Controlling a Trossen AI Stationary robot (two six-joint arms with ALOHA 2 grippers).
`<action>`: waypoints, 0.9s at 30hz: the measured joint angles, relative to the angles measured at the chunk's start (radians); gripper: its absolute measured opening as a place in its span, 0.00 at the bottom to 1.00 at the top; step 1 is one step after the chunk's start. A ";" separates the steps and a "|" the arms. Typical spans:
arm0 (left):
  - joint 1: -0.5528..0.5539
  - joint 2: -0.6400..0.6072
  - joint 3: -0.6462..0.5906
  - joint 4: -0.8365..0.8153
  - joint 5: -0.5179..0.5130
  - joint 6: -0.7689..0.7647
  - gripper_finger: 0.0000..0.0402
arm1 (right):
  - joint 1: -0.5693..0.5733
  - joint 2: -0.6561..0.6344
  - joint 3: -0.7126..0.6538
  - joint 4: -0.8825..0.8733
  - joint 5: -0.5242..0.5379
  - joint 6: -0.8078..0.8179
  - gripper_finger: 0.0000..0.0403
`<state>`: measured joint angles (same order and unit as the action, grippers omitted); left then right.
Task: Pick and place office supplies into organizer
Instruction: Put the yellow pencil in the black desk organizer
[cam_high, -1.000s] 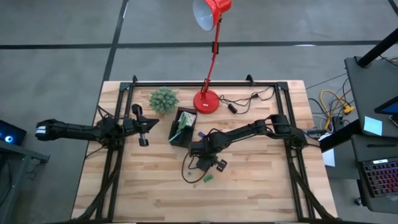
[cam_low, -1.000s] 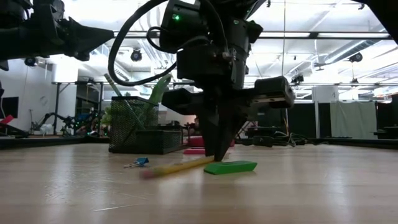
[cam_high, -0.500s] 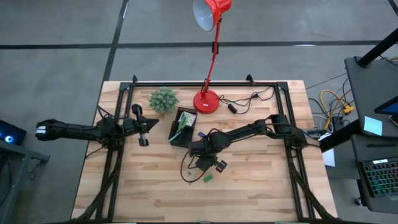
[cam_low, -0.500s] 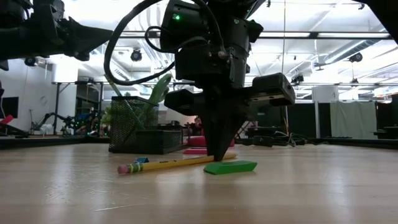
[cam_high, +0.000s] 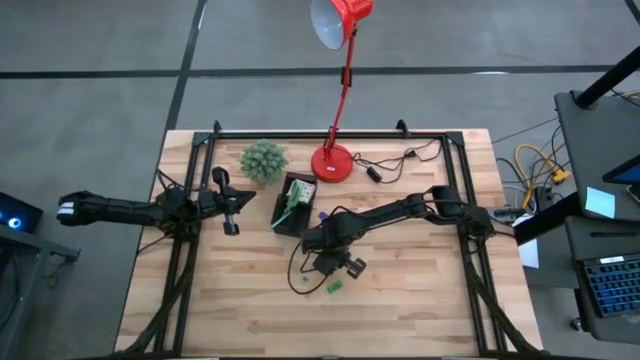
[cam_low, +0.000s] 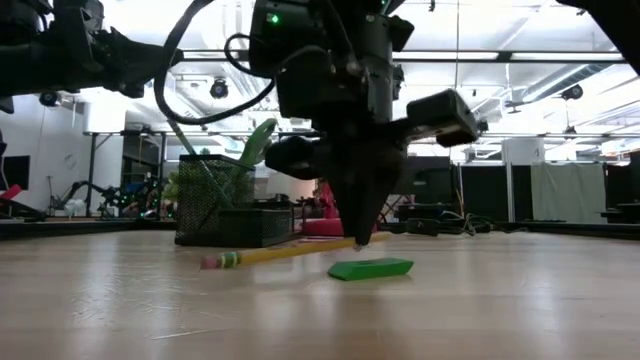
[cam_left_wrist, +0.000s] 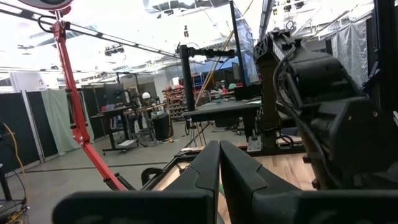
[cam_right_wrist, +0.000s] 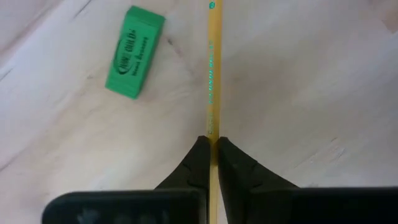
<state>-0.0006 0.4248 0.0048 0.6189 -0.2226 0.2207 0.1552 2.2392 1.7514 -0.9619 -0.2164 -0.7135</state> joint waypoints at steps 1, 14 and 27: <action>0.000 0.000 0.000 0.000 0.000 0.000 0.00 | 0.001 0.000 0.005 -0.012 0.000 0.005 0.02; 0.000 -0.005 0.000 0.001 0.000 -0.003 0.00 | -0.002 -0.004 0.008 -0.025 -0.121 0.138 0.02; 0.000 -0.002 0.000 0.000 0.000 -0.004 0.00 | -0.003 -0.066 0.009 0.055 -0.170 0.149 0.02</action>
<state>-0.0002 0.4225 0.0048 0.6193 -0.2222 0.2169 0.1524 2.1736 1.7599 -0.9071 -0.3868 -0.5646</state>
